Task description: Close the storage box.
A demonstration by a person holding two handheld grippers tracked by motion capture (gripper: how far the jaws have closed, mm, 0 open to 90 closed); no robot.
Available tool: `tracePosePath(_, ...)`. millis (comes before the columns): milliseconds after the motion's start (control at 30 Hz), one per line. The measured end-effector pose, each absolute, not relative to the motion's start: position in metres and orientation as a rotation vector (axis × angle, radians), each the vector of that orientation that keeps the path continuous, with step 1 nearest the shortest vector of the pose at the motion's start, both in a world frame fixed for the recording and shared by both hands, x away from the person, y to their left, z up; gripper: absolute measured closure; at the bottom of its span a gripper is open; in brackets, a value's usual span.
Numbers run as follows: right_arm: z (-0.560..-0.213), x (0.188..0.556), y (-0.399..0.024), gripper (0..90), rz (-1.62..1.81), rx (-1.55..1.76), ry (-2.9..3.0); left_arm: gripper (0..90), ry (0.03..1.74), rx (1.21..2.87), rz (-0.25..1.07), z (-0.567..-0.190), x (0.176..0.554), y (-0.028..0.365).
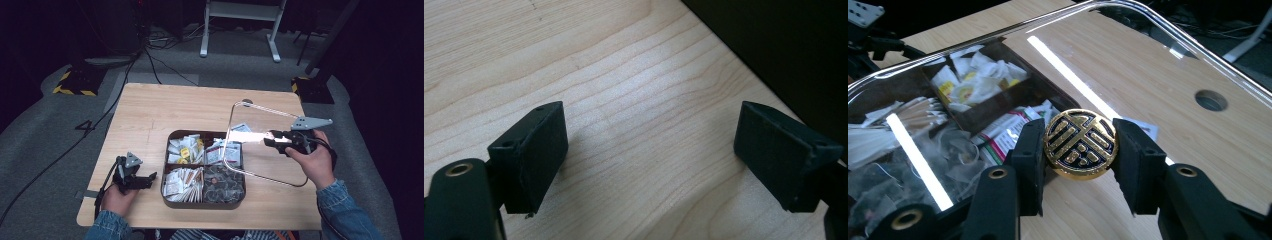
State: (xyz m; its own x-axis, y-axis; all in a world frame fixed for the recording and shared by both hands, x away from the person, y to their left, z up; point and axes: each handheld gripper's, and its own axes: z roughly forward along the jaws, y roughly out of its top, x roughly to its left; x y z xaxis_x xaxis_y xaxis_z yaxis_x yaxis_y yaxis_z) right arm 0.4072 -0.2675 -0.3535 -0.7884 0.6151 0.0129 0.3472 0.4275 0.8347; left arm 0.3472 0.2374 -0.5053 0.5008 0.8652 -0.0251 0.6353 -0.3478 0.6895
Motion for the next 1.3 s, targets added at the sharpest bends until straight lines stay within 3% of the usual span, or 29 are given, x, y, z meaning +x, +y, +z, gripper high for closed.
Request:
tracePosePath(700,-0.351,0.408,-0.176,58.8,1.366,0.669,2.516,14.6,1.226,2.098,0.461,-0.505,0.349,0.237)
tracePosePath(1300,-0.382,0.402,-0.13,58.8,1.34,0.622,2.604,14.9,1.23,2.099,0.458,-0.505,0.351,0.237)
